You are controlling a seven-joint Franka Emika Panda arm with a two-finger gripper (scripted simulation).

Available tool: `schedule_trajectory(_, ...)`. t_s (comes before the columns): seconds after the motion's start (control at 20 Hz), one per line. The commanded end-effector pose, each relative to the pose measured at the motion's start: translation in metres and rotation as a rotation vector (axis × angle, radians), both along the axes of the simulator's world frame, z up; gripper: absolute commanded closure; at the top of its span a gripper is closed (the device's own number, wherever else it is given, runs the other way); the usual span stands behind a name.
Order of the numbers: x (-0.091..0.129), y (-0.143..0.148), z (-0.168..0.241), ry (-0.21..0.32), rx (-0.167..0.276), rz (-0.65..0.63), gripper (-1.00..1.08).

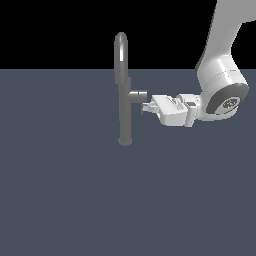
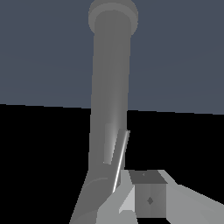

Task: Turn on the faucet by rotating a designated handle.

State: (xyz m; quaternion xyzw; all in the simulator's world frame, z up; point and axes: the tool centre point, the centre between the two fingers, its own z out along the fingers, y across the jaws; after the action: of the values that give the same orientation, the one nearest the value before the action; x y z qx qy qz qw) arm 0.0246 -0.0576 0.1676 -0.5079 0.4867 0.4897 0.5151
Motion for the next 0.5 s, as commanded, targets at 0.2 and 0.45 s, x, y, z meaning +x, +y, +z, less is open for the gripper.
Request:
schedule_trajectory(0.2,0.019,-0.001,-0.021,0.017,-0.015,-0.03,1.08)
schedule_trajectory(0.45,0.03,0.004,-0.029,0.028,-0.012,-0.024,1.08)
